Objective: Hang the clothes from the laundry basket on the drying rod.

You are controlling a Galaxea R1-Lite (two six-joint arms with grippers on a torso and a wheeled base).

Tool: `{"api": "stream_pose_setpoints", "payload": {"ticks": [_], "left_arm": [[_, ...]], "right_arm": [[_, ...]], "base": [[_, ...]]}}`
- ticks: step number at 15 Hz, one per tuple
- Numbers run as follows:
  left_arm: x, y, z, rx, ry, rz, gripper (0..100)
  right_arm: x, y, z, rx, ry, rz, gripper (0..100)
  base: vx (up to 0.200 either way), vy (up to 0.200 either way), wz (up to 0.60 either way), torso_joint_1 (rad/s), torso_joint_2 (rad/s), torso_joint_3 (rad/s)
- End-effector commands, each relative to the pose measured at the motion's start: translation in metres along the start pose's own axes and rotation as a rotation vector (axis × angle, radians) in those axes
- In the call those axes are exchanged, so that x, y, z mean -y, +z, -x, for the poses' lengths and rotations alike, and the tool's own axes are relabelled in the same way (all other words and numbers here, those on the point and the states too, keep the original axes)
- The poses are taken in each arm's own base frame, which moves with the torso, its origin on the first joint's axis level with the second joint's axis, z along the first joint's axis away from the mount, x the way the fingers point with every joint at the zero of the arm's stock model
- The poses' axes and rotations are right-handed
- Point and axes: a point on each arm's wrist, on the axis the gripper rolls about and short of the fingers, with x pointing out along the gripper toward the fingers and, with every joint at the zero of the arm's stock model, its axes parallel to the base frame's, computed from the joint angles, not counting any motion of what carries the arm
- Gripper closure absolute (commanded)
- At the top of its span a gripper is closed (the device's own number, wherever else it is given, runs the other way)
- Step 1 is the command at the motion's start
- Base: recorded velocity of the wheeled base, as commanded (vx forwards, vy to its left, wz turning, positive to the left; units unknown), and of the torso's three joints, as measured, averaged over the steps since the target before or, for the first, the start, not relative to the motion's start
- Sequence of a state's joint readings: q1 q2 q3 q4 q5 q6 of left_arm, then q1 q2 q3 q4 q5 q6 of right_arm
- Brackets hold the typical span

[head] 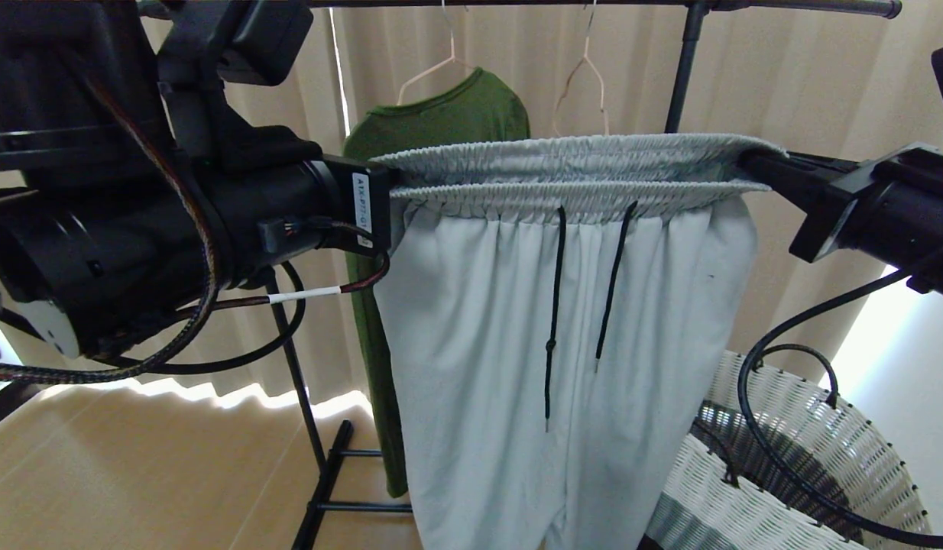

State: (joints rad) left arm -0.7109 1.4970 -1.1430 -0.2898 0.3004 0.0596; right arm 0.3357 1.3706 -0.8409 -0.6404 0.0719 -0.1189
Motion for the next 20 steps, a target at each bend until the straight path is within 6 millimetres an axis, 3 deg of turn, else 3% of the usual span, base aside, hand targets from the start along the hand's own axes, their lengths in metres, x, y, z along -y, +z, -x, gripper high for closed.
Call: {"api": "stream_pose_setpoints", "payload": {"ticks": [1,3,4,7,10,13,20], "left_arm": [[0.0,0.0,0.0,0.0,0.001,0.0,100],[-0.001,-0.001,-0.001,-0.005,0.004,-0.001,100],[-0.001,-0.001,-0.001,-0.005,0.004,-0.001,100],[-0.004,-0.004,-0.003,-0.015,0.023,-0.008,100],[-0.025,-0.011,-0.016,-0.053,0.21,-0.061,100],[-0.026,-0.013,-0.024,-0.038,0.248,-0.053,100],[-0.031,-0.015,-0.025,-0.034,0.275,-0.047,100]], "right_arm": [[0.0,0.0,0.0,0.0,0.0,0.001,100],[0.0,-0.001,0.001,-0.003,-0.001,0.0,100],[0.0,-0.001,0.001,-0.003,0.001,0.0,0],[-0.001,-0.006,0.004,-0.014,0.004,-0.003,0],[-0.005,-0.014,0.009,-0.009,0.028,-0.012,0],[-0.008,-0.016,0.011,0.027,0.128,-0.01,0],[-0.01,-0.02,0.015,0.019,0.17,-0.022,0]], "base": [[0.0,0.0,0.0,0.0,0.0,0.0],[0.0,0.0,0.0,0.0,0.0,0.0],[0.0,0.0,0.0,0.0,0.0,0.0],[0.0,0.0,0.0,0.0,0.0,0.0],[0.0,0.0,0.0,0.0,0.0,0.0],[0.0,0.0,0.0,0.0,0.0,0.0],[0.0,0.0,0.0,0.0,0.0,0.0]]}}
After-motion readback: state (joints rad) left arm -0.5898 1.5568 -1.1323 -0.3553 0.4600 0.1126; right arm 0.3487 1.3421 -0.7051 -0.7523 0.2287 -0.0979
